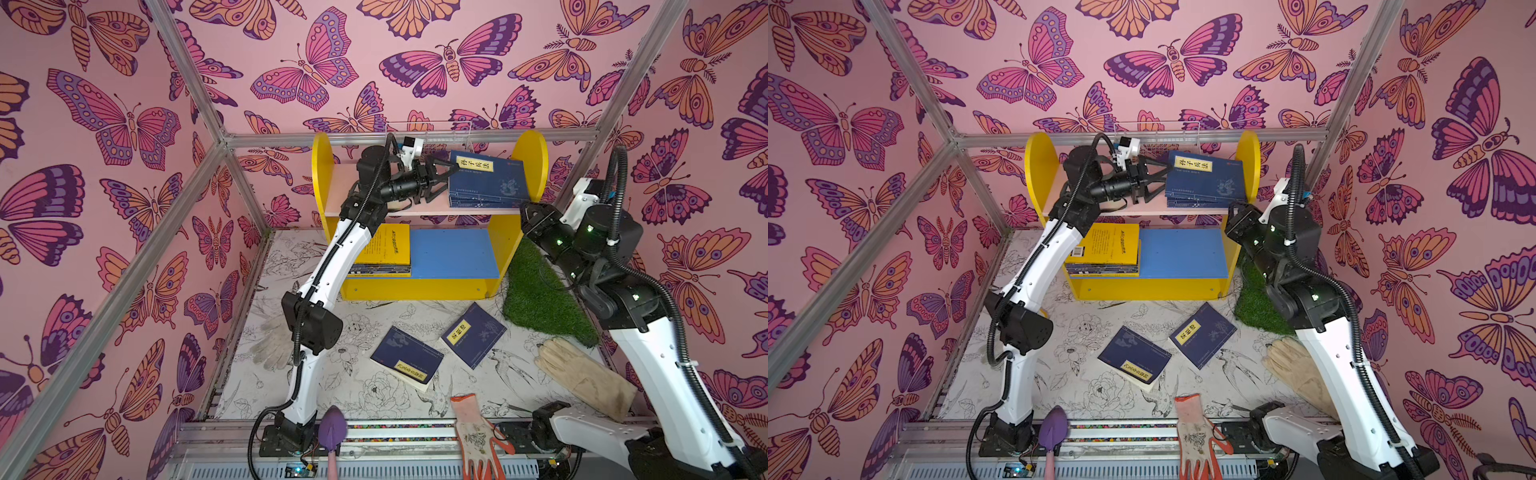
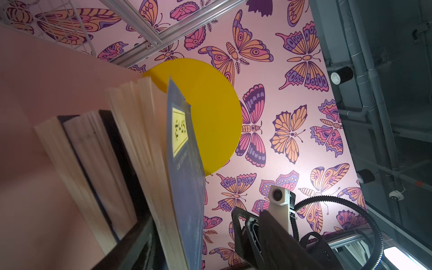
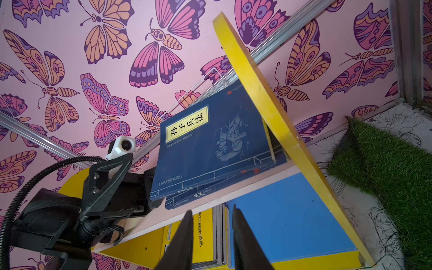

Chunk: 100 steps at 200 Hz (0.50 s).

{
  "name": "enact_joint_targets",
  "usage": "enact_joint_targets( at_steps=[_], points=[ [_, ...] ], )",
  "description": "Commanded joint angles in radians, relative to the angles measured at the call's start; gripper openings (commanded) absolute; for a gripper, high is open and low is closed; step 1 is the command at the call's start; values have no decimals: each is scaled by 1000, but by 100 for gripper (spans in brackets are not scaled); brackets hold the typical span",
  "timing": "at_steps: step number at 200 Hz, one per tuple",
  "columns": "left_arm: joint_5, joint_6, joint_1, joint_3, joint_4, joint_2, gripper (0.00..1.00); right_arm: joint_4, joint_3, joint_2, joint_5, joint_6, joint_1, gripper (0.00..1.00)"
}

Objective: Stacking books/files
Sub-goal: Move the book to the bookshelf.

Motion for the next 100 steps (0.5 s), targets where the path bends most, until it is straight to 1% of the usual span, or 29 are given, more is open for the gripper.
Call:
enact_joint_targets(
  at_steps=[1,26,56,80,100],
  points=[
    [-68,69,-6,-44,-171,12,70,25,4,10,-15,-7,-9,30],
    [-166,163,-7,-44,-277,-26,74,-10,87,73,-49,-33,-8,30],
    [-192,188,-13,-43,-321,-25,74,-167,302,212,-120,-85,-10,30],
    [-207,206,-31,-40,-331,-18,73,-225,426,297,-227,-79,-18,30],
    [-215,209,-46,-36,-334,-8,73,-263,489,358,-360,-45,-18,30]
  ],
)
